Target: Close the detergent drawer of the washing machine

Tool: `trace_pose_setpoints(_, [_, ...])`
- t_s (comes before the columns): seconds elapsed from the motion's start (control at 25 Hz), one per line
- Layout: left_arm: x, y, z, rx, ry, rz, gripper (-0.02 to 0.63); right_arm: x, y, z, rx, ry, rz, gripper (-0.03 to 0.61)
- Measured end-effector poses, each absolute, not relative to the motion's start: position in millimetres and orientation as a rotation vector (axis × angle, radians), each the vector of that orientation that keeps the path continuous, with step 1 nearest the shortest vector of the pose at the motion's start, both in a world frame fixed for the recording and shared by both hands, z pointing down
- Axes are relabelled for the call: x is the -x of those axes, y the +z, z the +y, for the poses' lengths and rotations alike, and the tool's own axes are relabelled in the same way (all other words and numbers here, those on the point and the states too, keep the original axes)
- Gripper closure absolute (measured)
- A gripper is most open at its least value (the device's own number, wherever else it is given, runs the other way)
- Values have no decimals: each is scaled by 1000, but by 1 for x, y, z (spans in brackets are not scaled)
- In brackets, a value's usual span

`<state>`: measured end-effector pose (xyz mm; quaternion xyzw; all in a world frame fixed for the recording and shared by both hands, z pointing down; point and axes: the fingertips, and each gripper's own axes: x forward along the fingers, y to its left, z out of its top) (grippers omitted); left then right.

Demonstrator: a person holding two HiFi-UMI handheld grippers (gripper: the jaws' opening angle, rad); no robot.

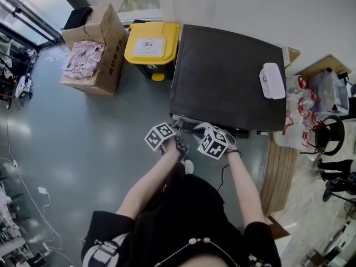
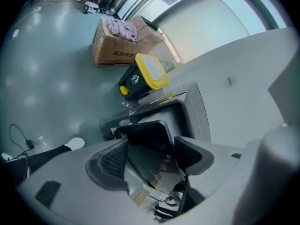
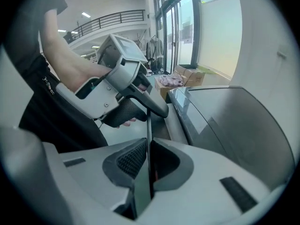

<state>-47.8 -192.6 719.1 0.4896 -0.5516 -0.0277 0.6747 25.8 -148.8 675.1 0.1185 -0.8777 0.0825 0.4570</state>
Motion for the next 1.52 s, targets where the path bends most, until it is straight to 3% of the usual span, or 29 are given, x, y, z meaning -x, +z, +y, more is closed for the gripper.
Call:
trace_pose_setpoints(0.24, [47,717,-189,-1173,-44,-1154,308,-39,665,-148,-406,171,-2174,466])
trace_pose_setpoints(0.52, [49,717,-184,-1139,-62,-1150,308,-48,661,-149,-490,32,-2137,455])
trace_pose_setpoints(0.68, [48,706,-180,-1203,-63,-1103,310,-56,658,-153,-542,-18,-2111,298])
trace_pose_setpoints(0.8, [46,696,-173,-1317,-29,-1047,310,-60,663,-160,-538,-72,-2062,244])
trace_pose_setpoints(0.96, [37,678,-160,-1633,106,-996,310,-61,667,-169,-547,-75,-2050,235])
trace_pose_setpoints(1.16, [34,674,-156,-2133,549,-1103,310,-59,666,-176,-530,-85,-2045,219])
trace_pose_setpoints(1.52, [36,684,-148,-2449,945,-968,319,-61,665,-180,-518,-73,-2056,213])
